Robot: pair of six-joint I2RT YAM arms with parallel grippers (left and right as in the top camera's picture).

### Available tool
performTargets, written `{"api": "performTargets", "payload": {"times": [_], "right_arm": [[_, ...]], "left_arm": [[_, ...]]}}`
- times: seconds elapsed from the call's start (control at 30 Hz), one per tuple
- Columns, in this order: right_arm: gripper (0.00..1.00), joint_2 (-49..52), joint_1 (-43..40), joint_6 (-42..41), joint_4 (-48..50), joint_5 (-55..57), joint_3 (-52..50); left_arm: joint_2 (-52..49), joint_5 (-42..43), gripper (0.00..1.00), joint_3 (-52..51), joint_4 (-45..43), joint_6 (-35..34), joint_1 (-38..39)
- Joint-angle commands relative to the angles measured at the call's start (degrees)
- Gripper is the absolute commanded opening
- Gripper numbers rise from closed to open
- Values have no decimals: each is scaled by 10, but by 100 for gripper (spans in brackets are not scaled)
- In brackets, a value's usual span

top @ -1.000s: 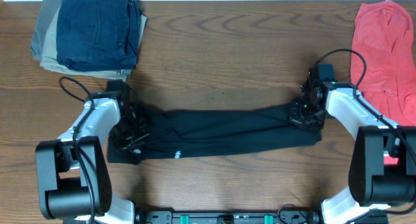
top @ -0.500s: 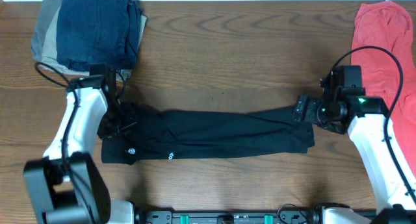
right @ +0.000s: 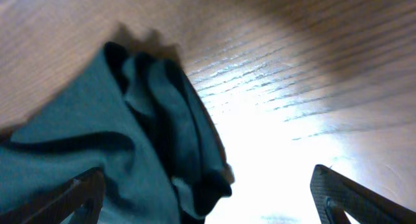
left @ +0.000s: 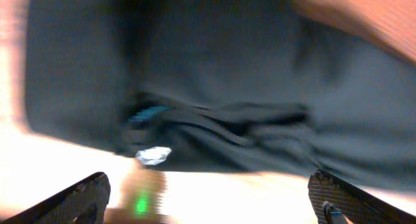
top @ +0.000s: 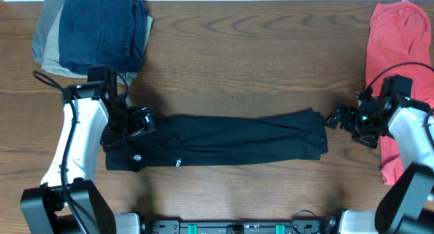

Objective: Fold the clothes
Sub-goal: 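Regrasp both ends of the shirt strip and pull them apart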

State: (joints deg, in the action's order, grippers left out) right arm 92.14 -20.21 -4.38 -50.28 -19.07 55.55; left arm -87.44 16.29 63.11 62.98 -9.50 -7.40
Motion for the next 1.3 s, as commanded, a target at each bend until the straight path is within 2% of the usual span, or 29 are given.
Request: {"api": "performTargets", "payload": {"times": [0.0,0.23,0.43,0.5,0.53,0.6,0.63,0.7,0.77,1.03,1.27], "right_arm": [[97,38,-6,54,3,-71,0],[95,96,7,83,5,-127,-2],[96,117,43,92,21,-131,-23],[92,118,56,92,32,-141,-32],[83,118,61,92,35,-148,-35],[47,118,71,89,40,-161,-39],[34,118,74,79,40,-161,-39],[14,117,75,58,44,-161,-38],[1,117,75,50,48,-161,-38],[1,108,66,50,9,-137,16],[1,82,32,46,-116,-11,127]], "left_arm": [[24,115,98,9,2,78,-1],[25,116,98,9,2,78,-1],[25,116,98,9,2,78,-1],[25,116,98,9,2,78,-1],[25,116,98,9,2,78,-1],[25,116,98,9,2,78,-1],[25,116,98,9,2,78,-1],[25,116,98,9,2,78,-1],[25,116,98,9,2,78,-1],[25,116,98,9,2,78,-1],[25,116,98,9,4,78,-1]]}}
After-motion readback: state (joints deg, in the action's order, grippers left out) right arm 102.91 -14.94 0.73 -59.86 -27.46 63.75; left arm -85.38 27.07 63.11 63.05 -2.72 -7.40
